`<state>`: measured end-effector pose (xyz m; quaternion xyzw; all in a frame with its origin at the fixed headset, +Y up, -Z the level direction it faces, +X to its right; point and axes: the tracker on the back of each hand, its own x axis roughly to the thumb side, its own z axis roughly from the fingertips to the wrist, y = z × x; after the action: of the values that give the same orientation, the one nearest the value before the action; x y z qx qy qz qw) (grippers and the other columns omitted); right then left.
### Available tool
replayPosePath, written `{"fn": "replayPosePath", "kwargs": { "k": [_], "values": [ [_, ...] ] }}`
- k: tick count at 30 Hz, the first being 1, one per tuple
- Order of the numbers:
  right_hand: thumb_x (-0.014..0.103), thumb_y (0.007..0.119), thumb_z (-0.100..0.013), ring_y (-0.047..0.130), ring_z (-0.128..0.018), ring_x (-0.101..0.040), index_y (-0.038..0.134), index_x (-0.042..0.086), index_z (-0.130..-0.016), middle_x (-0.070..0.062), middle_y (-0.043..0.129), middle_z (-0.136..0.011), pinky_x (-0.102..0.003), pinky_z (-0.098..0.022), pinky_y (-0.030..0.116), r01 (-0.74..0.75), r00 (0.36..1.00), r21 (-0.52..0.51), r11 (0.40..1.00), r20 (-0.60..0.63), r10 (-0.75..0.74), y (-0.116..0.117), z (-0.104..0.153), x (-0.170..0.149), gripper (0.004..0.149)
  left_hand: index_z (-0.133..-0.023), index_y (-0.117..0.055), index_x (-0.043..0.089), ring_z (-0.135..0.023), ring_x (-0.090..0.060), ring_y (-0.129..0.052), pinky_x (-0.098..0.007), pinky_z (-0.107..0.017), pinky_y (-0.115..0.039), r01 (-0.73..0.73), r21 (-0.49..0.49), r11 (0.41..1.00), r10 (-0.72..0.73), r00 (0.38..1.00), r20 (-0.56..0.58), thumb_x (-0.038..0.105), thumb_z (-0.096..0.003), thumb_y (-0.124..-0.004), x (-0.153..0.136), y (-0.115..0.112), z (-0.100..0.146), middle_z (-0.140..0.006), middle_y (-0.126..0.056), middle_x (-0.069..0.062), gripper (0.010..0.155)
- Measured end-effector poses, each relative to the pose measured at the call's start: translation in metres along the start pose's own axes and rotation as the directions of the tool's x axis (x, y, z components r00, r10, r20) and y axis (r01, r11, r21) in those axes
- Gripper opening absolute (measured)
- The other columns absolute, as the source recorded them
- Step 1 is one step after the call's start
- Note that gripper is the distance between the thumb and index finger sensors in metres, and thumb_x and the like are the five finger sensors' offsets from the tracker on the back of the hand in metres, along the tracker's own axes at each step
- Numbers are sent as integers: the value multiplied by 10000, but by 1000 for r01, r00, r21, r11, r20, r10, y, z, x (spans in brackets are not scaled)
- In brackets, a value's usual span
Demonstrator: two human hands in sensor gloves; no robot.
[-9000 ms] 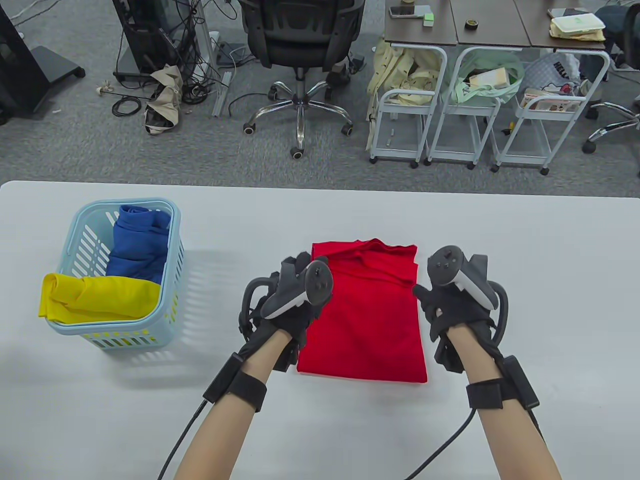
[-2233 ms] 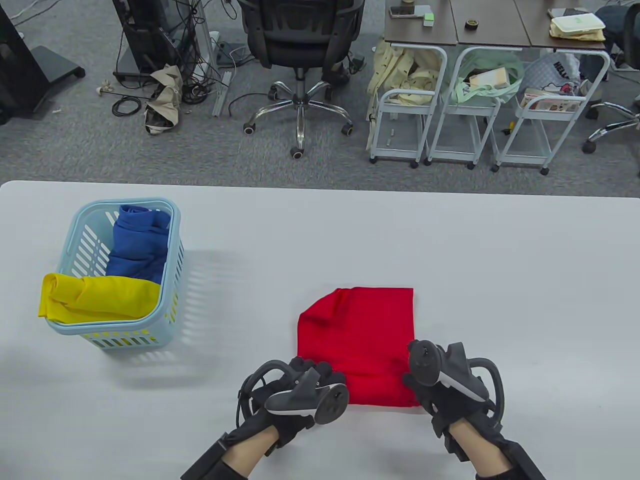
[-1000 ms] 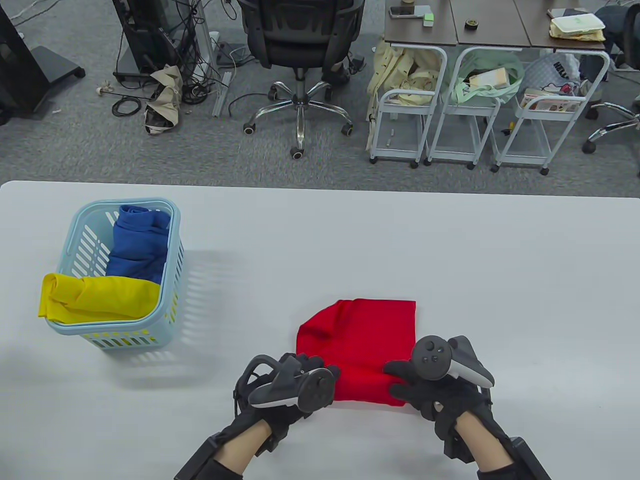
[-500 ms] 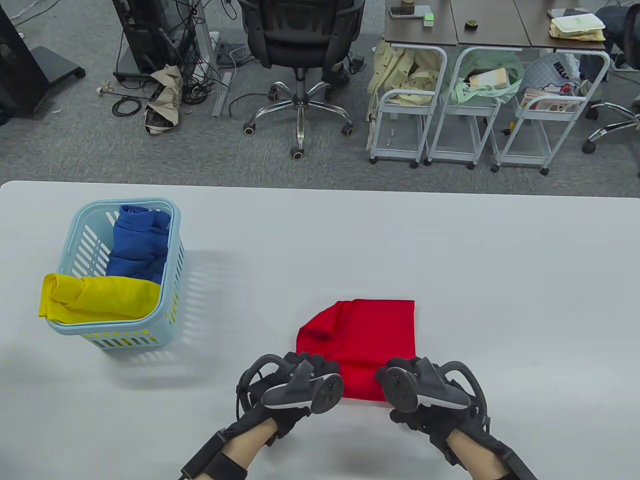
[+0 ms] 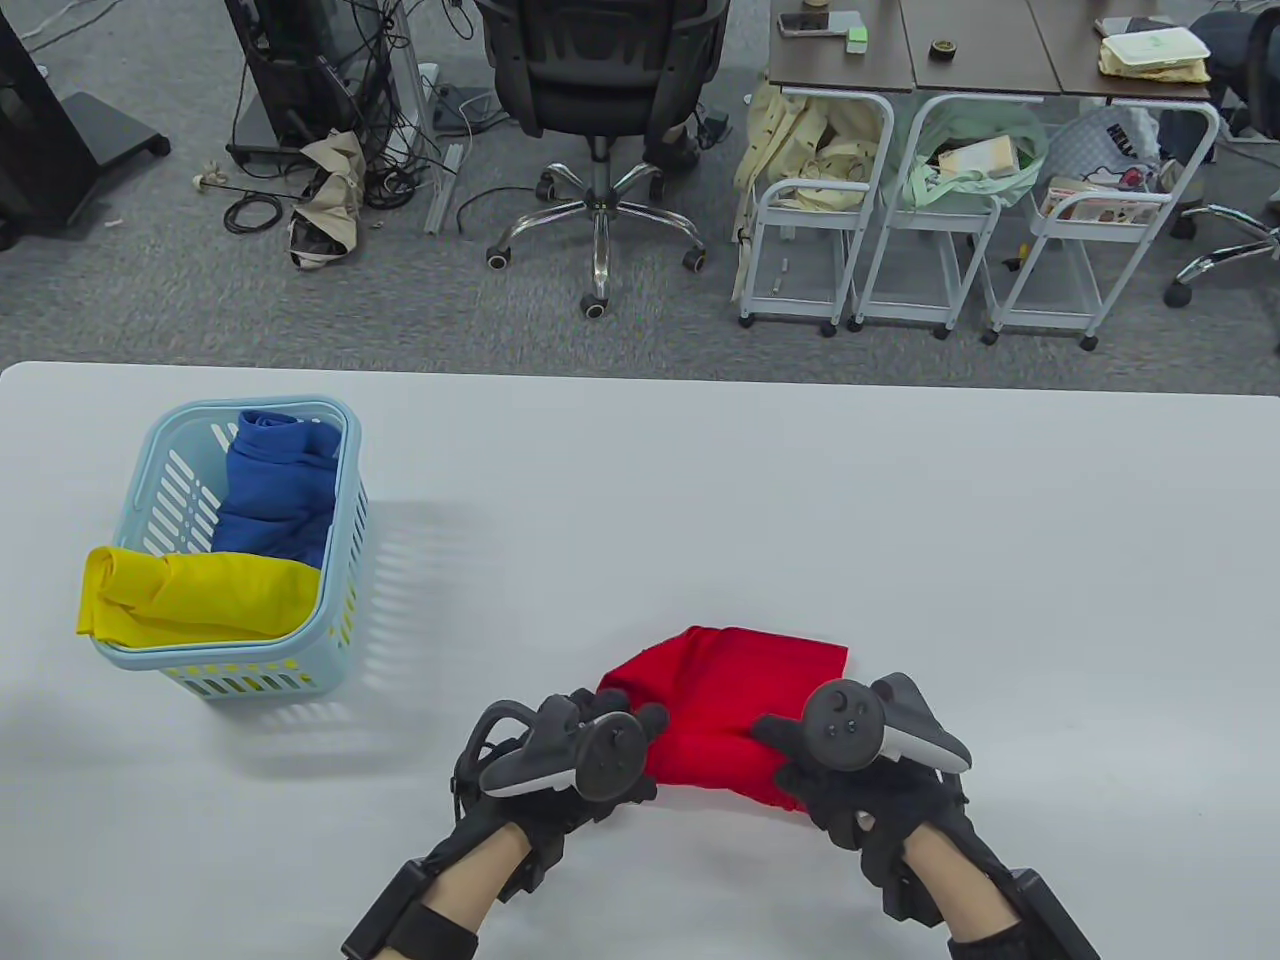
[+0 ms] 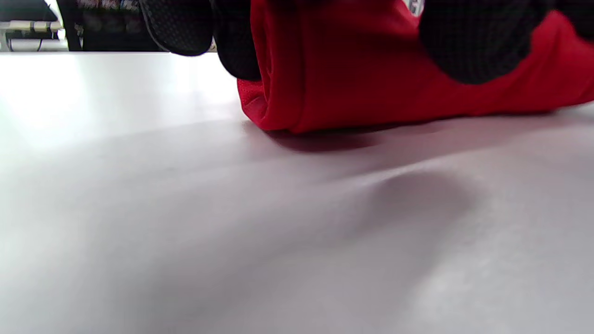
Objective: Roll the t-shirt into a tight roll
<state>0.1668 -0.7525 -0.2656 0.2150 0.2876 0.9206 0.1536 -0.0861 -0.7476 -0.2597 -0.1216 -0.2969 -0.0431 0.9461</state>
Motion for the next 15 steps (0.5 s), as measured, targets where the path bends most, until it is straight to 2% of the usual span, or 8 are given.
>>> {"fn": "replayPosePath", "kwargs": {
  "k": [2, 5, 7, 9, 11, 13, 15],
  "values": [
    [350, 496, -573, 848, -681, -269, 347, 185, -1129, -150, 667, -990, -390, -509, 730, 86, 996, 26, 996, 14, -86, 1, -1, -4, 599, -1144, -485, 300, -1018, -351, -632, -583, -770, -562, 93, 20, 996, -92, 996, -9, 584, -501, -710, 8, 0, -1, -1173, -506, -128, 738],
    [371, 508, -583, 864, -669, -268, 359, 174, -1129, -138, 691, -979, -388, -499, 739, 135, 991, 15, 991, 4, -135, 0, -1, -8, 599, -1100, -595, 283, -930, -252, -818, -548, -755, -636, 118, 24, 993, -118, 993, 0, 512, -531, -705, 11, 0, -3, -1074, -730, -20, 623],
    [397, 601, -588, 826, -756, -302, 391, 184, -1113, -132, 636, -1024, -425, -551, 710, 58, 997, -63, 996, -52, -62, -3, 3, -6, 604, -1066, -658, 268, -856, -236, -885, -536, -736, -676, 28, 15, 999, -28, 999, 17, 491, -535, -707, 7, 0, -3, -1003, -818, -13, 578],
    [394, 664, -586, 733, -902, -319, 370, 219, -1102, -121, 534, -1077, -471, -631, 660, -64, 994, -153, 986, -100, 49, -10, 10, 2, 619, -1033, -715, 245, -780, -225, -934, -529, -715, -709, -125, -28, 992, 127, 991, 47, 491, -531, -722, 0, 0, -4, -937, -880, -16, 560],
    [377, 709, -584, 666, -959, -328, 428, 248, -1083, -110, 460, -1110, -508, -664, 620, -117, 992, -195, 974, -78, 104, -12, 14, 10, 588, -1023, -732, 218, -732, -232, -949, -531, -701, -719, -250, -79, 965, 254, 966, 43, 481, -537, -725, -6, -3, -5, -901, -903, -33, 553],
    [423, 726, -572, 625, -990, -360, 452, 263, -1079, -94, 459, -1123, -535, -679, 588, -162, 987, -186, 969, -52, 155, -9, 16, 18, 598, -1020, -735, 208, -708, -230, -955, -529, -691, -726, -306, -95, 947, 309, 951, 26, 477, -540, -722, -13, -4, -6, -885, -914, -39, 551],
    [472, 784, -525, 564, -1025, -395, 432, 251, -1095, -111, 416, -1148, -565, -697, 543, -251, 967, -146, 957, -78, 241, 1, 12, 24, 705, -1025, -726, 201, -690, -226, -967, -524, -683, -736, -339, -93, 936, 341, 940, 7, 474, -547, -707, -18, -4, -7, -870, -929, -36, 550]
  ]
}}
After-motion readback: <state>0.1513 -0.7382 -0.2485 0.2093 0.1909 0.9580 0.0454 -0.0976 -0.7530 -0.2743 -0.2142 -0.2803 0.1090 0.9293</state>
